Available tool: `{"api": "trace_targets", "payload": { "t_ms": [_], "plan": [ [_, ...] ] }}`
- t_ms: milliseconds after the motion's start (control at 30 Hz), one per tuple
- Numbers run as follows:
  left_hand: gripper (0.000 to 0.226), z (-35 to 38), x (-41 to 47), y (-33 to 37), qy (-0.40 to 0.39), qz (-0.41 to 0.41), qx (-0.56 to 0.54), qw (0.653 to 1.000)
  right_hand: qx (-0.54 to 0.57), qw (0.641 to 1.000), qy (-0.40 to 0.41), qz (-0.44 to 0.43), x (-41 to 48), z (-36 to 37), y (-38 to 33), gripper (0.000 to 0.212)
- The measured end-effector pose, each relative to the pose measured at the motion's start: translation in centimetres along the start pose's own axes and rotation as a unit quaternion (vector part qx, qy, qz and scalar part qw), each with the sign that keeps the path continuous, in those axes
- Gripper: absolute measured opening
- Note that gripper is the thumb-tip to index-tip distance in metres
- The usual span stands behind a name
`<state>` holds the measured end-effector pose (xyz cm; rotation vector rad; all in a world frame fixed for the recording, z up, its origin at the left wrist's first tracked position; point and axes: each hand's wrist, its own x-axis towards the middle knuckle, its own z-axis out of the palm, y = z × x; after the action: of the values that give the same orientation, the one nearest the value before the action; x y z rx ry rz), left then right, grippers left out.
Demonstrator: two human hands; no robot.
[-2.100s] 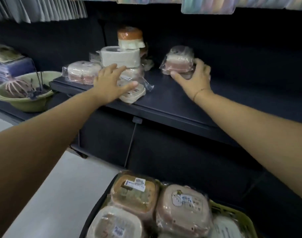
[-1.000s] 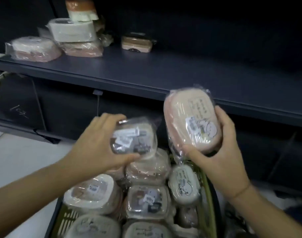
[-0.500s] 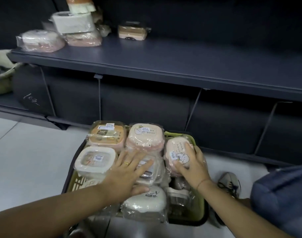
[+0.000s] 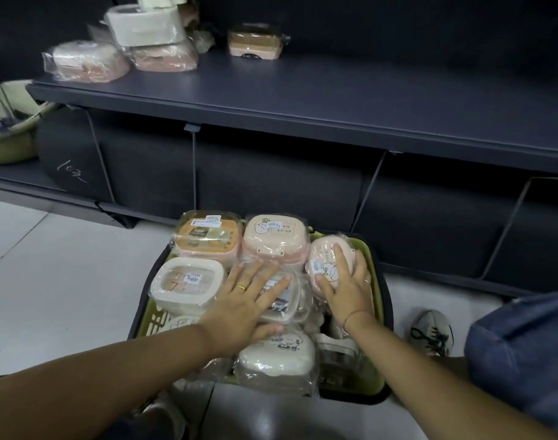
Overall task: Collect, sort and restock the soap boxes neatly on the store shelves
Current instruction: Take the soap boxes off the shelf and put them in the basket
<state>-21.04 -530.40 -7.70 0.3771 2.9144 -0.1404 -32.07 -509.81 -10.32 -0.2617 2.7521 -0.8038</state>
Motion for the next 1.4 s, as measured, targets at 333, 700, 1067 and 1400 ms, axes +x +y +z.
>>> {"api": "trace_targets", "payload": {
  "t_ms": [333, 700, 1067, 1400],
  "plan": [
    [0.078, -8.9, 2.9, -6.6, 0.244, -0.018, -0.203, 0.948, 0.186, 0.937, 0.185, -0.229, 2.4, -7.9, -10.2, 0.054],
    [0.079, -17.6, 6.6, -34.9, 0.368, -0.381, -0.177, 0.83, -0.003, 0.925, 0.116, -0.361, 24.0, -11.9, -29.2, 0.076],
    [0.117, -17.4, 7.4, -48.6, 0.215, -0.397, -0.202, 0.869, 0.072, 0.943, 0.119, -0.303, 34.2, -8.7, -48.7, 0.107],
    [0.12, -18.3, 6.7, -52.2, 0.179, -0.325, -0.126, 0.92, 0.068, 0.975, 0.137, -0.161, 39.4, -8.4, -54.9, 0.113]
  ]
}}
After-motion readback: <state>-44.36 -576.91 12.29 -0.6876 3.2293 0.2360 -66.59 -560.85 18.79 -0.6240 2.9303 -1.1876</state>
